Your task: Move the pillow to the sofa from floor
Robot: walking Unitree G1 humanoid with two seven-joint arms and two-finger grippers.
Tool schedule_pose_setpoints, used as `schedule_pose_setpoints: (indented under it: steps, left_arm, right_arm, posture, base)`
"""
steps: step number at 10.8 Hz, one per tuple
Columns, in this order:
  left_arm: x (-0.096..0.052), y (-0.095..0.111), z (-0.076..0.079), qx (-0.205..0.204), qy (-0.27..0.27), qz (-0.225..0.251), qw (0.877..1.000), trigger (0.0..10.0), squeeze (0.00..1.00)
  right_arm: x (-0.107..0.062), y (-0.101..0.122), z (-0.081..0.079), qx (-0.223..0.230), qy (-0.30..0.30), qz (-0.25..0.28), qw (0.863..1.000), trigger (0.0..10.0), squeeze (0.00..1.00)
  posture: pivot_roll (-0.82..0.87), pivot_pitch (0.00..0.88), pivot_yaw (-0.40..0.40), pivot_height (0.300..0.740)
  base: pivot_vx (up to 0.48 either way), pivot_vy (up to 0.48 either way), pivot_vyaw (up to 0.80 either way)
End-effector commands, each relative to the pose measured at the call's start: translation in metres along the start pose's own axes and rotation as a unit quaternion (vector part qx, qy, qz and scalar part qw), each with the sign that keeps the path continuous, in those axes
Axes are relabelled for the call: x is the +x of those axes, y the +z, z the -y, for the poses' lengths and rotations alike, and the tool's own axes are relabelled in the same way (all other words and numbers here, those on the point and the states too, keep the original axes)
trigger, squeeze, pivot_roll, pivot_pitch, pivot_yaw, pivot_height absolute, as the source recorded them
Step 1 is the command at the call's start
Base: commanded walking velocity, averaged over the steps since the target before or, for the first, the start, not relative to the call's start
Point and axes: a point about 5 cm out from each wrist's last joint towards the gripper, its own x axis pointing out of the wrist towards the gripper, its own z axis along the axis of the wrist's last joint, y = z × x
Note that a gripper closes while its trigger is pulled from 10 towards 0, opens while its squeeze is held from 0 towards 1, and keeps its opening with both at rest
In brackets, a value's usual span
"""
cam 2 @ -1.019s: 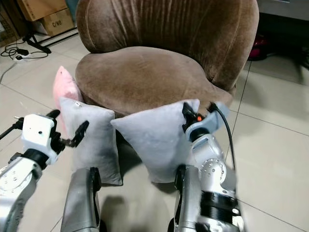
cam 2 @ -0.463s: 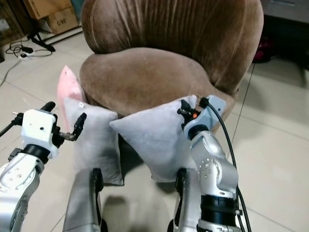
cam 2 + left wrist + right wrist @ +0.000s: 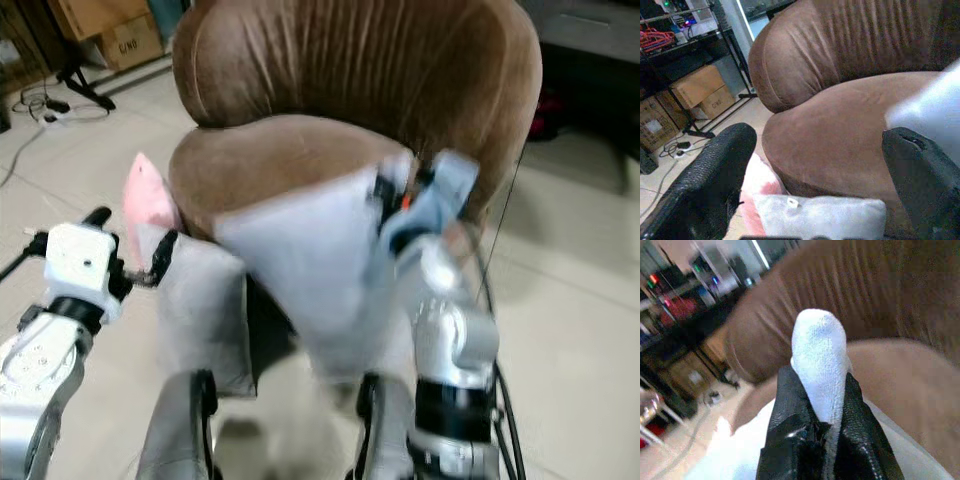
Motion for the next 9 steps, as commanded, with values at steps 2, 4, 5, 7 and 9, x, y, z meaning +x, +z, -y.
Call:
schedule_pose_setpoints:
  steps: [2, 4, 5, 7, 9]
  left_arm:
    - [0.001, 0.0, 0.0, 0.004, 0.006, 0.001, 1.0, 10.0, 0.0]
    - [0.002, 0.001, 0.0, 0.002, 0.008, 0.003, 1.0, 10.0, 0.0]
    - [0.002, 0.001, 0.0, 0.001, 0.007, 0.003, 1.0, 10.0, 0.0]
    - [0.003, 0.001, 0.001, 0.003, 0.005, 0.004, 1.0, 10.0, 0.0]
    - [0.003, 0.002, 0.001, 0.001, 0.007, 0.005, 1.0, 10.0, 0.0]
  right_arm:
    - [0.0, 0.025, -0.01, 0.002, 0.017, 0.049, 0.999, 10.0, 0.0]
    - [0.0, 0.03, -0.011, 0.007, 0.016, 0.055, 0.998, 10.0, 0.0]
    - [0.001, 0.033, -0.014, 0.01, 0.019, 0.058, 0.998, 10.0, 0.0]
    - [0.002, 0.037, -0.015, 0.013, 0.02, 0.063, 0.998, 10.0, 0.0]
    - [0.002, 0.036, -0.013, 0.011, 0.015, 0.06, 0.998, 10.0, 0.0]
  posture:
    - [-0.03, 0.0, -0.022, 0.603]
    - [-0.03, 0.0, -0.023, 0.638]
    - [-0.03, 0.0, -0.023, 0.653]
    - [-0.04, 0.0, -0.023, 0.683]
    - [-0.04, 0.0, -0.025, 0.713]
  base:
    - [0.0, 0.0, 0.0]
    - [0.0, 0.0, 0.0]
    - [0.0, 0.0, 0.0]
    - [0.0, 0.0, 0.0]
    - [0.0, 0.0, 0.0]
